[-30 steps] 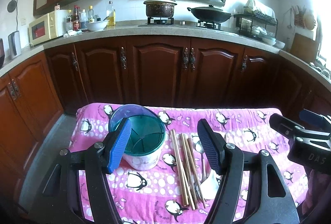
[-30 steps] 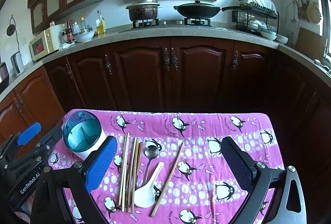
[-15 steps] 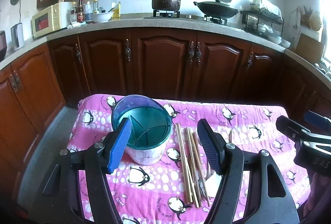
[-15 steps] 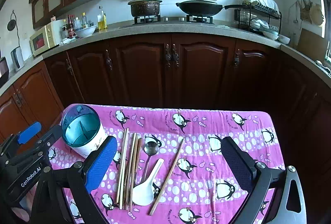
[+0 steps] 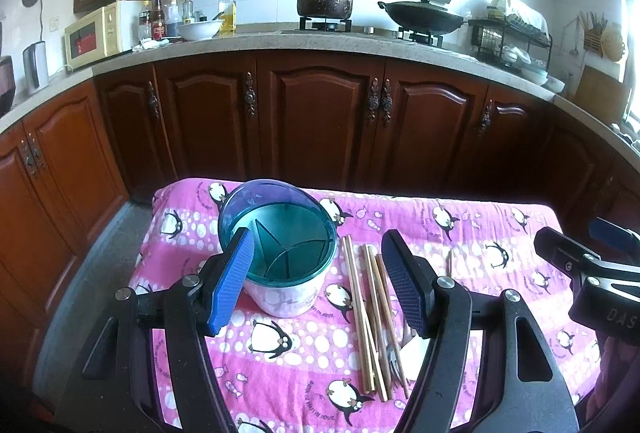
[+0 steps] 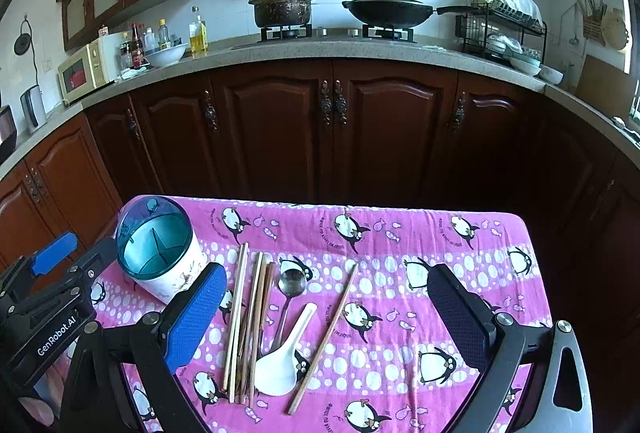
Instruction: Organize utensils
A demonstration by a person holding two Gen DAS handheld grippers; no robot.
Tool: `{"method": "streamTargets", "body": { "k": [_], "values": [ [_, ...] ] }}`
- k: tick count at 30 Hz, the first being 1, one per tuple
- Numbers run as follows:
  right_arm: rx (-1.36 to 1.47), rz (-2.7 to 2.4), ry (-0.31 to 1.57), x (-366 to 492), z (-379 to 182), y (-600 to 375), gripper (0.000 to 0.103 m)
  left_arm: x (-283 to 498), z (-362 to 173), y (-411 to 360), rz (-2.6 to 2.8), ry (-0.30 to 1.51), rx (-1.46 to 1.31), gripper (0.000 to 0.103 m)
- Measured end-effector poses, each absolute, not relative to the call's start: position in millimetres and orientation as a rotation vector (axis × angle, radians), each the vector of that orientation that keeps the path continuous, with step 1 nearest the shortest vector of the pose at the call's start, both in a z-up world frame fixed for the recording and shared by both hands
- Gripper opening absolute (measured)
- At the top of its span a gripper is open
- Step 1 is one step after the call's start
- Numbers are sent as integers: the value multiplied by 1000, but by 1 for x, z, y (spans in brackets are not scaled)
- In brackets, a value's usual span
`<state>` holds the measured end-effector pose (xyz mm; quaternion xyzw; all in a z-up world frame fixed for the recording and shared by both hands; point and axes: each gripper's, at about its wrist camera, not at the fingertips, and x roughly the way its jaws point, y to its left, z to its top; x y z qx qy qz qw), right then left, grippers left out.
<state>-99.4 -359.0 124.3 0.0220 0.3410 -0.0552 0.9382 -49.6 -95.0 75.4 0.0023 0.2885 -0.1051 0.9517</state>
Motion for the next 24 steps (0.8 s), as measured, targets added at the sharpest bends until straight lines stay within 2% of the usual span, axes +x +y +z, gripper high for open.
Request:
{"method": "streamTargets", "body": {
  "k": [24],
  "values": [
    [28,-106,708,-98,121,-354,100,-50,74,-93,-212,589,4,67]
  ]
}}
